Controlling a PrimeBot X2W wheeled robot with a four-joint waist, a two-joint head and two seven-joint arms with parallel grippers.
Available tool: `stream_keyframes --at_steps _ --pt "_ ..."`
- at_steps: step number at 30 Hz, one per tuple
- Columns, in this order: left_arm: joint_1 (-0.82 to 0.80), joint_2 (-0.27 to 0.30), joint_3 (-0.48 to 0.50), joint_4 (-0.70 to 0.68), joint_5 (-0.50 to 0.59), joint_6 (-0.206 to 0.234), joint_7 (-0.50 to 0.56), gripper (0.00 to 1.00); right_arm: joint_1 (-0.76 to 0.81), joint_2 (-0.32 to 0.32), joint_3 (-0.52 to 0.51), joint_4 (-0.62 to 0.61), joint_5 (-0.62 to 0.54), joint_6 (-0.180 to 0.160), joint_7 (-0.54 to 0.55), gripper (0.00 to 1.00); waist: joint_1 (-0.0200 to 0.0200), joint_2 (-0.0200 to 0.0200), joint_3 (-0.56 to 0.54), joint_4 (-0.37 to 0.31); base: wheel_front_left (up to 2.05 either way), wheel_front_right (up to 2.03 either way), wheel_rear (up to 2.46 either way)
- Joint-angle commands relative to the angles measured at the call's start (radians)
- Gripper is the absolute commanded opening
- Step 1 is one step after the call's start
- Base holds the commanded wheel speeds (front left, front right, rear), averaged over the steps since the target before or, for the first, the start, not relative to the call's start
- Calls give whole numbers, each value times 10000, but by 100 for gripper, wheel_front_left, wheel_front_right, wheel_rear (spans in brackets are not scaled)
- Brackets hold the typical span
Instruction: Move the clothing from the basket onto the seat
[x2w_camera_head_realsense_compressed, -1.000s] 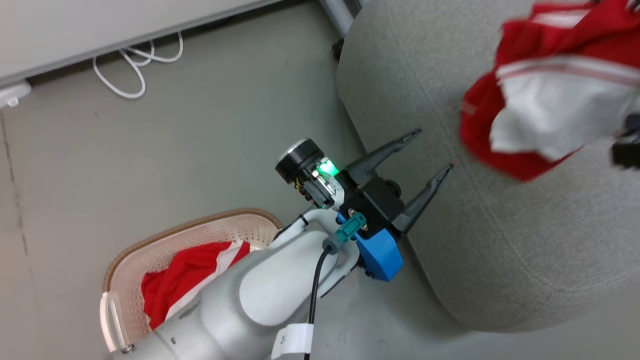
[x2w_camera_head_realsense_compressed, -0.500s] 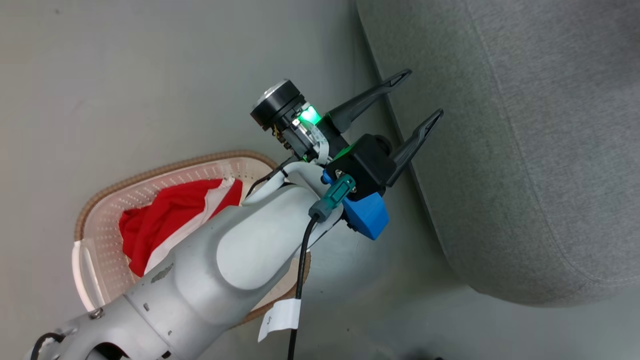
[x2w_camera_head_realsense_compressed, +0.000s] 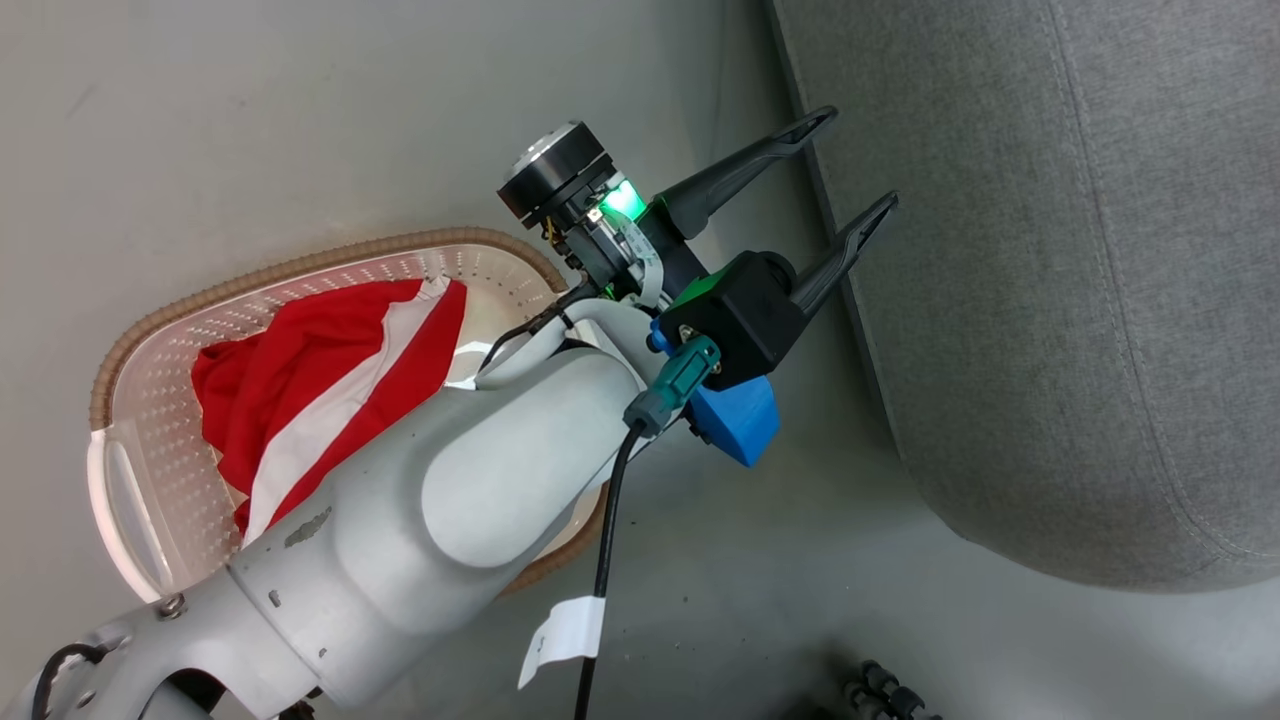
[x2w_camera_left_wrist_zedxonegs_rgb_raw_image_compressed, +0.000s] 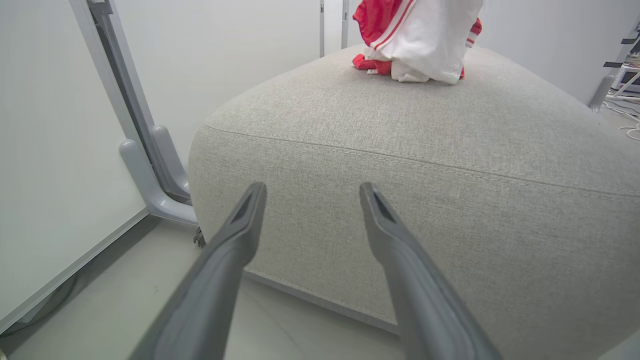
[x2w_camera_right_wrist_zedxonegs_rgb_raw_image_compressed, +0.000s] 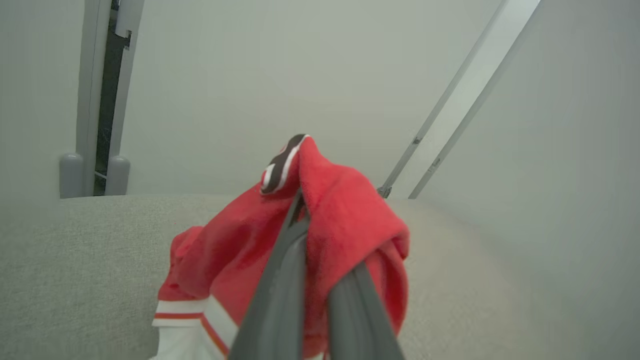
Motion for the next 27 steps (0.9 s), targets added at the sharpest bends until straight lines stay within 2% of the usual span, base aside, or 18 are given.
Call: stream_keyframes --at_steps 1,9,14,15,17,27 --pt "-147 73 -56 -72 43 18 -1 100 213 138 -43 263 47 1 -37 0 -2 0 103 31 0 0 0" --pt "-218 214 -92 -158 -31 44 76 100 558 693 265 1654 333 1 -37 0 -2 0 205 70 0 0 0" --pt "-235 227 -110 -193 -55 95 85 100 721 841 439 1922 467 1 -37 0 -2 0 141 53 0 0 0" --pt "-213 247 -114 -186 -70 117 76 100 762 870 404 1868 467 1 -37 22 -2 0 101 34 0 0 0" --pt "-160 247 -115 -178 -105 131 44 100 937 969 298 1691 498 1 -37 100 -2 0 10 12 0 0 0" --pt "363 59 29 -51 -337 303 -260 100 2889 1450 -212 -315 33 1 -37 100 -2 0 -1199 22 0 0 0"
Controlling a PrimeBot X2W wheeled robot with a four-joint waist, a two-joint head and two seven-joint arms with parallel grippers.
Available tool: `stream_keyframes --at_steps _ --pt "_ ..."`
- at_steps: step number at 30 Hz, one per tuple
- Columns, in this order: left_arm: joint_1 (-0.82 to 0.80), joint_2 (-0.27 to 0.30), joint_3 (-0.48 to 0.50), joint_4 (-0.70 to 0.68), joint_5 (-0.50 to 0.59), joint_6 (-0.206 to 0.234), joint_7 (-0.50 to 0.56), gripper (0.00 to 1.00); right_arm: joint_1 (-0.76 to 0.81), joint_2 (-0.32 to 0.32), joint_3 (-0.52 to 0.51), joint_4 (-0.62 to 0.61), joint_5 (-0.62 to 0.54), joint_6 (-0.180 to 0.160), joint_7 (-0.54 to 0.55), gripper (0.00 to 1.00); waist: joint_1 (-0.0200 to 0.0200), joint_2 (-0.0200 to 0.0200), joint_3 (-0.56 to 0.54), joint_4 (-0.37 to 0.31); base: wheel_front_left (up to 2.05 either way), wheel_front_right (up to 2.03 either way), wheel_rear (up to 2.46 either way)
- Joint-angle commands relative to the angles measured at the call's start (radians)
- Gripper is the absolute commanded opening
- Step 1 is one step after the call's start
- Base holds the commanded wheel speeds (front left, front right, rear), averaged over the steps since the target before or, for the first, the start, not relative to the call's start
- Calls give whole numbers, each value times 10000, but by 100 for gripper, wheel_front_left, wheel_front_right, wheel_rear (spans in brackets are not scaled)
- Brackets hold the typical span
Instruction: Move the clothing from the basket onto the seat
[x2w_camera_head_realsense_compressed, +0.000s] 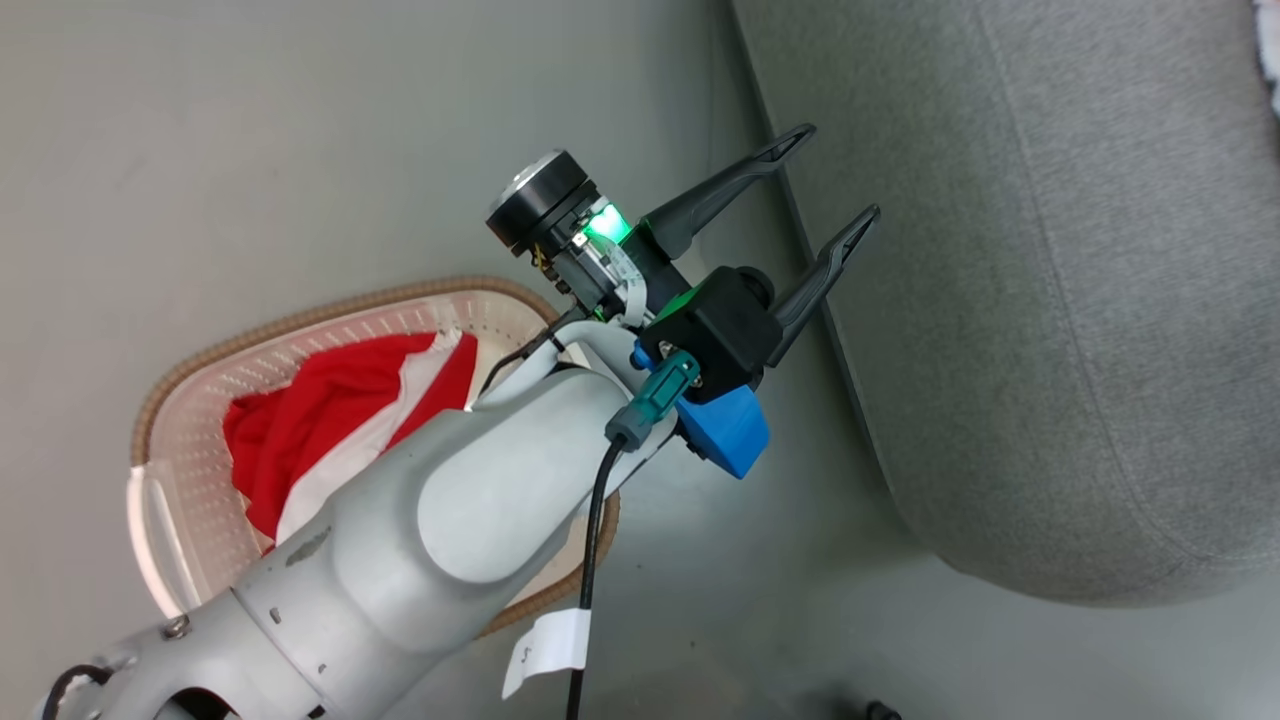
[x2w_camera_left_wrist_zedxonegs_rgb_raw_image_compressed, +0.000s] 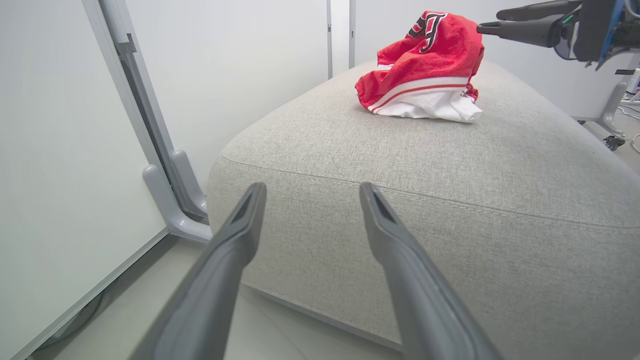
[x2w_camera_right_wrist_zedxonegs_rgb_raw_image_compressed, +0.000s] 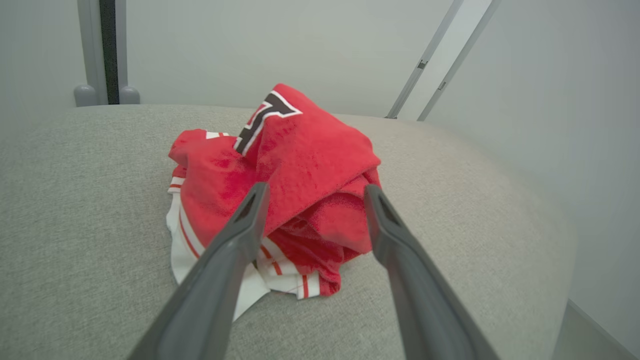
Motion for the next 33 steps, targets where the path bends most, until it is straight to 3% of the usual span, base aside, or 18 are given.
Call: stream_keyframes --at_steps 1,7,15,25,33 --pt "116 -42 55 4 -78 66 -88 100 288 126 -46 -239 -118 1 -33 100 0 0 -444 60 0 0 0" --pt "740 -160 612 -173 -285 304 -157 100 1148 438 20 -1872 -580 1 -34 100 0 0 -1559 424 0 0 0" --pt "1960 -42 2041 -1059 -115 643 -158 100 1564 755 1717 -3110 -602 1 -33 100 0 0 -2769 1234 0 0 0" --pt "3511 -54 4411 -1854 337 856 -154 100 1532 957 3883 -3177 -363 1 -33 100 0 0 -3911 2300 0 0 0" --pt "4987 -196 6363 -2296 792 722 -152 100 1846 1389 4655 -2901 -261 1 -33 100 0 0 -4739 2799 0 0 0"
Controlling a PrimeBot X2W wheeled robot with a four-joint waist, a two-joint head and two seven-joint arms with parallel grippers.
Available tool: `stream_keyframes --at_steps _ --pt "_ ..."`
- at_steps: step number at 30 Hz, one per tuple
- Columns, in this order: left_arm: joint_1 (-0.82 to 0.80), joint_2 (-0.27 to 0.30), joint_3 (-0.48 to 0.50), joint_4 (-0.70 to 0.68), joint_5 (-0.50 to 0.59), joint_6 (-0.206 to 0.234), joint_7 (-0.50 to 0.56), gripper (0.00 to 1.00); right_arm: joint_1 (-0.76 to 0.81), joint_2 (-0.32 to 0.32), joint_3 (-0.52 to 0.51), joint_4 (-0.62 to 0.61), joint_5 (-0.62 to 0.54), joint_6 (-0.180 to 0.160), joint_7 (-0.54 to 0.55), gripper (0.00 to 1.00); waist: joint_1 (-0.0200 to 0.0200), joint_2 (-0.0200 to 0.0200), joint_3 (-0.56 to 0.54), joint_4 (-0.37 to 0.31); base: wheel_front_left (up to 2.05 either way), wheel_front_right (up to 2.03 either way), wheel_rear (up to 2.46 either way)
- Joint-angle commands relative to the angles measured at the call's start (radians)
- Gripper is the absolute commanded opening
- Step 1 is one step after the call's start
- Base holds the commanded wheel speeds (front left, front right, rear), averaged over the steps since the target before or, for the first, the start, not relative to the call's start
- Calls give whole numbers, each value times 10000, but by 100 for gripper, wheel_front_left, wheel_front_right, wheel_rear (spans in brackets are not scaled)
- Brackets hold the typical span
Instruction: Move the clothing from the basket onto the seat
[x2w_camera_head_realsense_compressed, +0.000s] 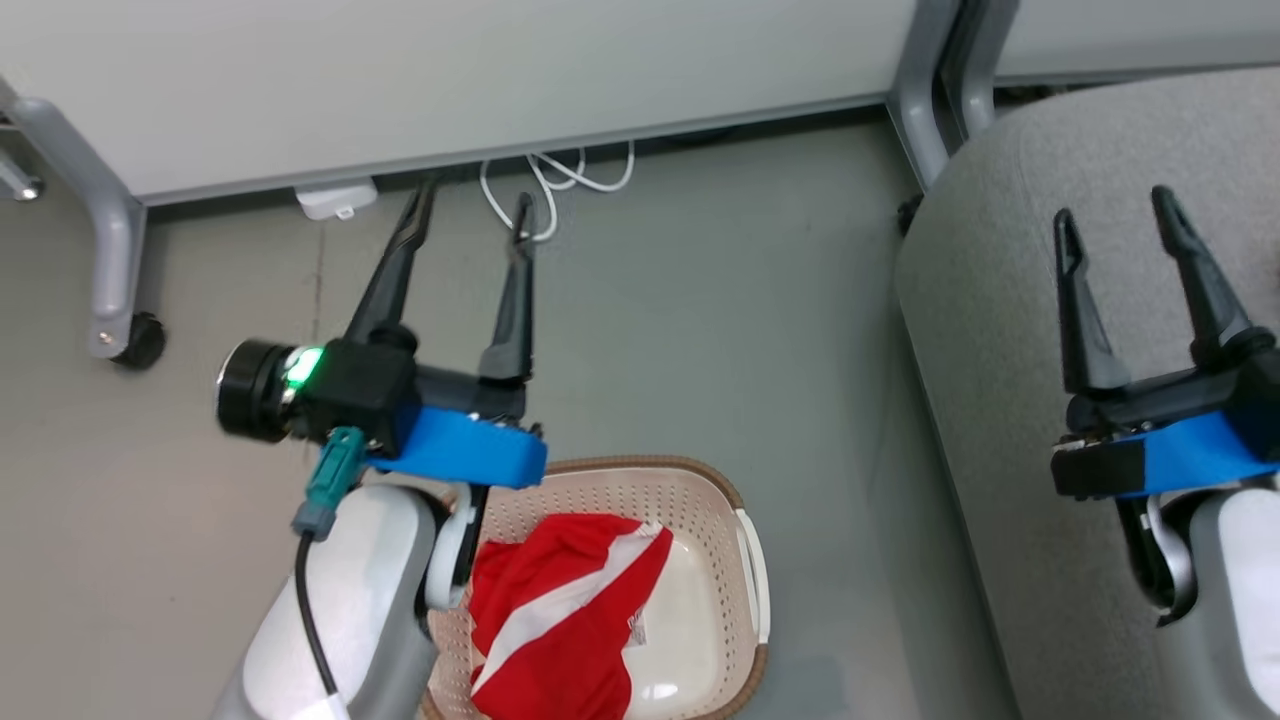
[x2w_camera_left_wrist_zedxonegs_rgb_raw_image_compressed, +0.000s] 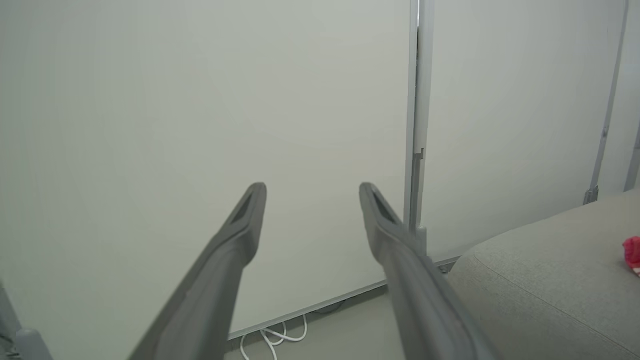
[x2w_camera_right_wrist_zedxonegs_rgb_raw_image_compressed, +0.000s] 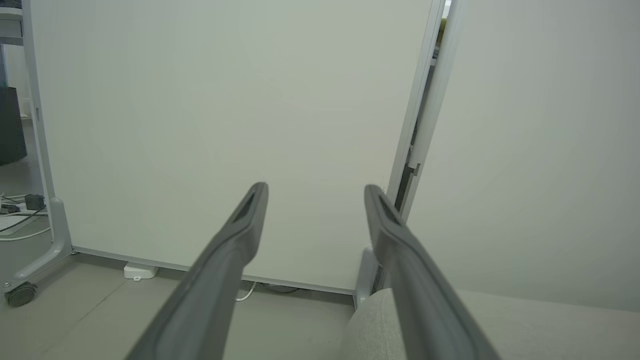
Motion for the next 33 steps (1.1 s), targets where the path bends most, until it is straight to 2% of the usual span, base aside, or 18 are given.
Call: stream_keyframes --at_steps 1,7,13,21,33 --pt "318 -41 254 -83 123 -57 -25 100 244 73 13 36 79 1 -35 100 1 0 -355 236 0 0 0" --pt "1427 -238 1391 -235 471 -349 -26 100 935 359 39 186 111 1 -35 100 1 0 -905 371 0 0 0" --pt "2359 -417 2049 -288 848 -744 -26 100 1742 549 -125 325 145 1 -34 100 1 0 -1397 375 0 0 0" --pt "3333 -648 2588 -212 1175 -1207 -26 100 2801 835 -298 459 179 1 -34 100 1 0 -1958 374 0 0 0" --pt "4070 -824 3099 -141 1337 -1467 -26 100 3511 1146 -357 523 253 1 -34 100 1 0 -2174 520 0 0 0"
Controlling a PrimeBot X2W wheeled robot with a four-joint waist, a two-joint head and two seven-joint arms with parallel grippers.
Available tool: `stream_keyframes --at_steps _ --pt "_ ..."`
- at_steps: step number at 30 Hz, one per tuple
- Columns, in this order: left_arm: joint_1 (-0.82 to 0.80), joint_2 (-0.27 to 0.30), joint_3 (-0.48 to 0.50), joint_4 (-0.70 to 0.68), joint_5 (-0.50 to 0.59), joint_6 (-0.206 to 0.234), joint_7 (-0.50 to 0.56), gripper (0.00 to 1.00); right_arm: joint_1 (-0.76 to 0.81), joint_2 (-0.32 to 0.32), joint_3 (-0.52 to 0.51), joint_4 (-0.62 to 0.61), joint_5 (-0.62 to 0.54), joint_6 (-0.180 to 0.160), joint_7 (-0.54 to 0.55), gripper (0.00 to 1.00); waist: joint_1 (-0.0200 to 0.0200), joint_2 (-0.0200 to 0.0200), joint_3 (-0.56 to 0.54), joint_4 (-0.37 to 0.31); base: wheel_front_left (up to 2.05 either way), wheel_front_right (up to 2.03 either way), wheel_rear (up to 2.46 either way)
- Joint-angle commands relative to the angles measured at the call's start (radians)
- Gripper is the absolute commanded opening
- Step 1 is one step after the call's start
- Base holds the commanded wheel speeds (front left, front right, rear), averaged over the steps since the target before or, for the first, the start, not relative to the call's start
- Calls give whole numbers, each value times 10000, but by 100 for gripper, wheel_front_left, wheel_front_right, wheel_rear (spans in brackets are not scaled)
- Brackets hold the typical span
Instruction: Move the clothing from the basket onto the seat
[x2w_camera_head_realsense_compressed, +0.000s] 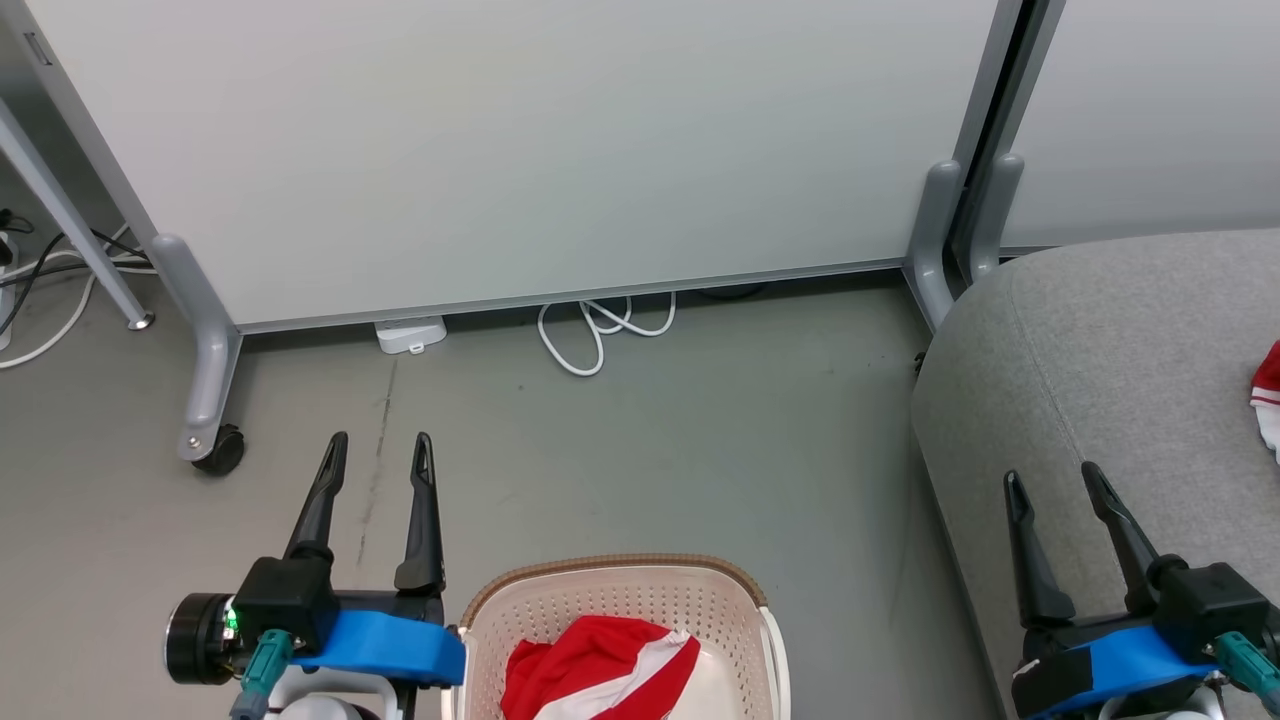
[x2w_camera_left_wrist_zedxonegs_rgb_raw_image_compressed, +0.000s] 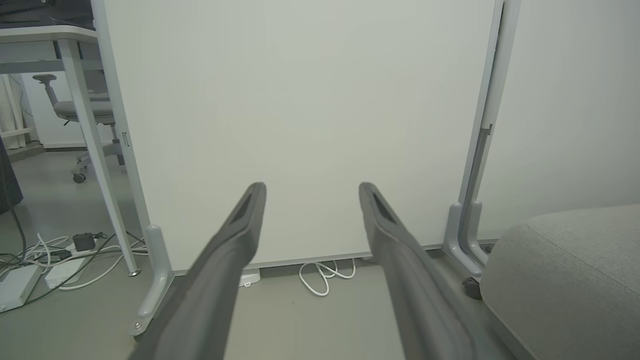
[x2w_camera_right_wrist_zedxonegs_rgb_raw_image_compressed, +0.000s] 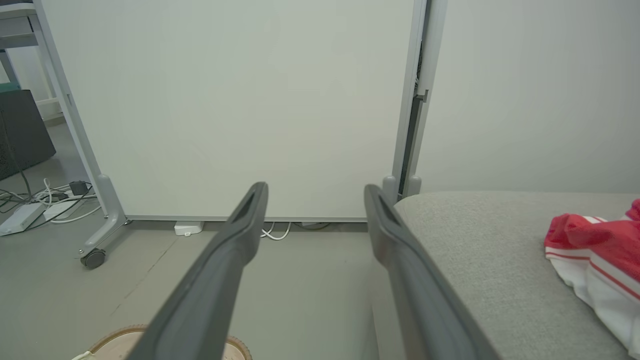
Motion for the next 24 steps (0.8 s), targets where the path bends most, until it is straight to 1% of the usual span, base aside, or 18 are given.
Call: stream_keyframes --at_steps 1,14,24 --pt "77 -20 22 25 39 -19 -26 100 131 46 -17 31 58 1 -34 100 1 -1 -2 20 0 0 0" --pt "220 -73 124 247 96 -151 -26 100 246 161 0 140 39 1 -34 100 1 -1 -45 81 0 0 0" --pt "-84 -74 -166 409 166 -256 -26 100 156 180 25 234 61 1 -34 100 1 -1 -28 116 0 0 0"
